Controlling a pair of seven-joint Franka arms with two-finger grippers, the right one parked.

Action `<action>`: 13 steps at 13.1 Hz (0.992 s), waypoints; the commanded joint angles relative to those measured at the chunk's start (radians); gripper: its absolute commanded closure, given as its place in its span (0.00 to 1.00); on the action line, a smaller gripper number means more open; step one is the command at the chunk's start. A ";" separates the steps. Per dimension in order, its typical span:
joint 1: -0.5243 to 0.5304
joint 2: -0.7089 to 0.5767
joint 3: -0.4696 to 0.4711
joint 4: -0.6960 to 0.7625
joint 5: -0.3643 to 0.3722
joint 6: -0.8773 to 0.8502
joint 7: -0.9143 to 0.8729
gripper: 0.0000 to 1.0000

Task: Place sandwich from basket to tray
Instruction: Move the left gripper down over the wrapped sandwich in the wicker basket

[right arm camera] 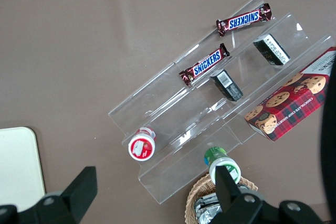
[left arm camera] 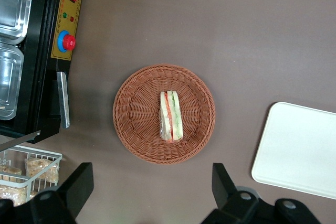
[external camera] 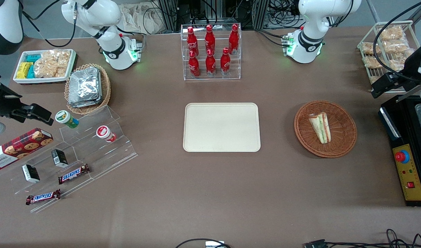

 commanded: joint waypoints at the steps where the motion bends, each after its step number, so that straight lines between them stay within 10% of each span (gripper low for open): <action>1: 0.004 0.013 -0.007 0.038 0.003 -0.030 -0.008 0.00; 13: -0.003 0.136 -0.013 -0.053 0.003 0.042 -0.056 0.00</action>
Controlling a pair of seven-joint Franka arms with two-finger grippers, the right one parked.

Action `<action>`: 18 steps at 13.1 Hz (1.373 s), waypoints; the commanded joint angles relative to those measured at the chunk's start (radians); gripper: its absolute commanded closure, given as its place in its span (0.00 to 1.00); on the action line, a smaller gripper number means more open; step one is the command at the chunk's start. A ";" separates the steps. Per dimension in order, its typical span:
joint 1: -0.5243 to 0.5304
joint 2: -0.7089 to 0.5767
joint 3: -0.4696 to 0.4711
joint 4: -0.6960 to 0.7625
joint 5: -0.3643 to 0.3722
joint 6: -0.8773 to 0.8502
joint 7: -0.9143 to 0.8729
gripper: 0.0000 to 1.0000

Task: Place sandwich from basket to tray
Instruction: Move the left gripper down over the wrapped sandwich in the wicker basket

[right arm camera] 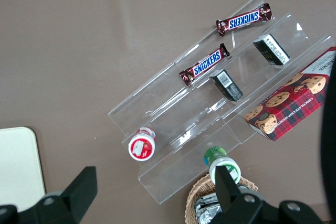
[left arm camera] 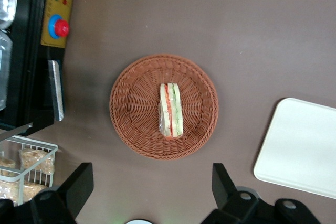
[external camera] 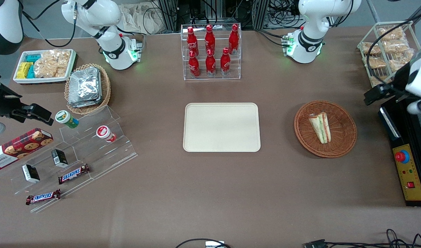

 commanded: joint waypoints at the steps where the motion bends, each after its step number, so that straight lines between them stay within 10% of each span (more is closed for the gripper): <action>1: -0.002 0.043 -0.007 -0.096 0.003 0.086 -0.023 0.00; 10: 0.003 0.020 -0.004 -0.620 0.006 0.561 -0.076 0.00; 18: 0.000 0.106 -0.002 -0.691 0.006 0.717 -0.191 0.00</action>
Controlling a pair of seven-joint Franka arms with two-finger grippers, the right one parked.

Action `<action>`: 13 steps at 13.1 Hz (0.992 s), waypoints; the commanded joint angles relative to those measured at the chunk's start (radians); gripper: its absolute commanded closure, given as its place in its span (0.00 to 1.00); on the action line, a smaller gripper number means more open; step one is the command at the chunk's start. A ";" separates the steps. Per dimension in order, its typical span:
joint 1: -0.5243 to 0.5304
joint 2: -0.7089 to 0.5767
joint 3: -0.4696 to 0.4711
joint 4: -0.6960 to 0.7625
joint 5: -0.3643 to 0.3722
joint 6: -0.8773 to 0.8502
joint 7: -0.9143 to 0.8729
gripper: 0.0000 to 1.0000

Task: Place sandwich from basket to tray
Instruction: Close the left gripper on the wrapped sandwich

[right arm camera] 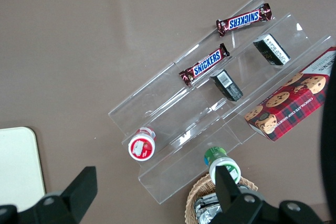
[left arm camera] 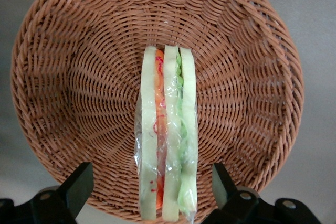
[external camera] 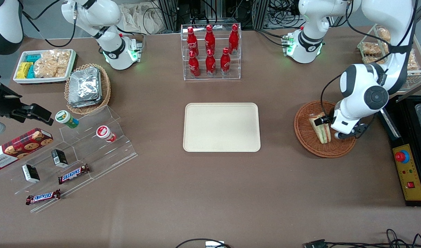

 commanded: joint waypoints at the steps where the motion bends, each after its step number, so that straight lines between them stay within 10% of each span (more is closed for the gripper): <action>1: 0.000 0.014 -0.004 0.006 0.006 0.028 -0.046 0.00; 10: -0.002 0.091 -0.006 0.000 0.006 0.080 -0.051 0.10; 11: -0.002 0.089 -0.006 0.000 0.006 0.080 -0.049 0.70; 12: -0.003 0.086 -0.006 0.000 0.006 0.077 -0.049 1.00; 13: -0.003 0.085 -0.006 0.003 0.006 0.071 -0.051 1.00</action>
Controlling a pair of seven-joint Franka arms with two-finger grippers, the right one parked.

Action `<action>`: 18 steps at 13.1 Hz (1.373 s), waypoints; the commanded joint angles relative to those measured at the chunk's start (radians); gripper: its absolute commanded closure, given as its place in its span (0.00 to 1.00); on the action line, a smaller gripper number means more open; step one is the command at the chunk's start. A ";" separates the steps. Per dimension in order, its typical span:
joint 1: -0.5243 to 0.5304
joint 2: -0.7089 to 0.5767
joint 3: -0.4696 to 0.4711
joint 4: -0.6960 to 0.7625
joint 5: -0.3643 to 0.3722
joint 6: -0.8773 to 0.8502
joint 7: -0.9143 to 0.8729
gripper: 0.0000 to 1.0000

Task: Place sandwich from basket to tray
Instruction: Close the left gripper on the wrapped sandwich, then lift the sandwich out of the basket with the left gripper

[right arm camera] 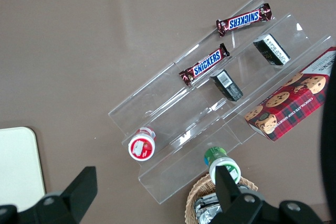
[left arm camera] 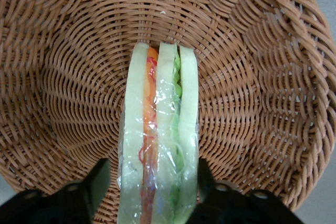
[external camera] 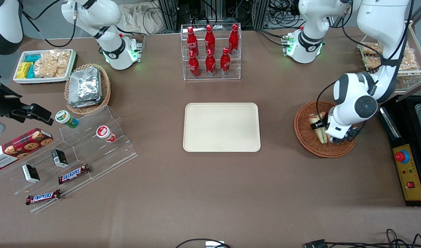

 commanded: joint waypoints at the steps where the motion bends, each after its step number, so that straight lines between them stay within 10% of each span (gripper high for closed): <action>1: -0.002 -0.016 -0.004 0.004 0.006 -0.002 -0.017 1.00; 8: -0.002 -0.181 -0.005 0.139 0.007 -0.315 0.029 1.00; 18: -0.022 -0.168 -0.152 0.739 -0.014 -0.881 0.192 1.00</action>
